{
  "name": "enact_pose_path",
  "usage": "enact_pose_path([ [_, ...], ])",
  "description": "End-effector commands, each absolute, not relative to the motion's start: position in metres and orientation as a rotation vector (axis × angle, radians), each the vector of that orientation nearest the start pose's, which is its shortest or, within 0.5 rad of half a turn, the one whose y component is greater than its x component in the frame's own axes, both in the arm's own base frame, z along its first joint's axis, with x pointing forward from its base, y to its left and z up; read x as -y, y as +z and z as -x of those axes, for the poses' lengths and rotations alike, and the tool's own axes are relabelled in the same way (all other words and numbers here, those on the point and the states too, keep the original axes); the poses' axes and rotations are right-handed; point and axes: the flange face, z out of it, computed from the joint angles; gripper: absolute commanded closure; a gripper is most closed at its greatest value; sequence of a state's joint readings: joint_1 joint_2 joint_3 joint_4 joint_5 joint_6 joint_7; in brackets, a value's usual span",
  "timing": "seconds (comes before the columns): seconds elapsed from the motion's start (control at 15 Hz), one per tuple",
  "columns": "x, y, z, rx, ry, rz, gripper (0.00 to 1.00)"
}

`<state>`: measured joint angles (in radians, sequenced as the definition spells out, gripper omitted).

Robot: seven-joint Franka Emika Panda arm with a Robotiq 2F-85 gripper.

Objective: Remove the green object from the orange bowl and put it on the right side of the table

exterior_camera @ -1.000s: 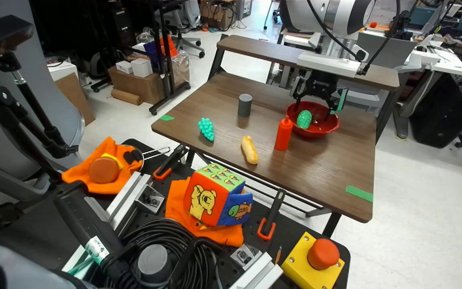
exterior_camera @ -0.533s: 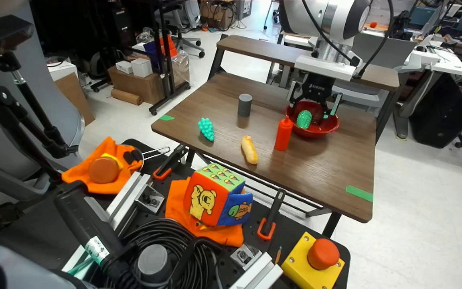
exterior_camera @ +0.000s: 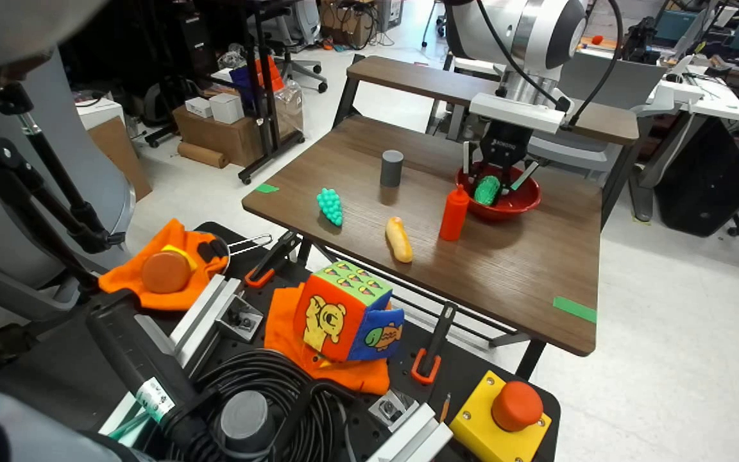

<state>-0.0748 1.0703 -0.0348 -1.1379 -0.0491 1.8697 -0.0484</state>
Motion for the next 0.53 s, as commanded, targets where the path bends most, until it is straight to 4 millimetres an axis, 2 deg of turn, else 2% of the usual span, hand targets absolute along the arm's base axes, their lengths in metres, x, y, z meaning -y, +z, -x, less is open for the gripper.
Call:
enact_pose_path([
  [0.0, 0.074, 0.141, -0.722, -0.028, 0.491, 3.158, 0.79],
  [0.27, 0.078, 0.185, -0.715, -0.016, 0.374, 3.188, 0.79],
  [0.47, 0.090, 0.219, -0.699, -0.083, 0.350, 3.211, 0.79],
])
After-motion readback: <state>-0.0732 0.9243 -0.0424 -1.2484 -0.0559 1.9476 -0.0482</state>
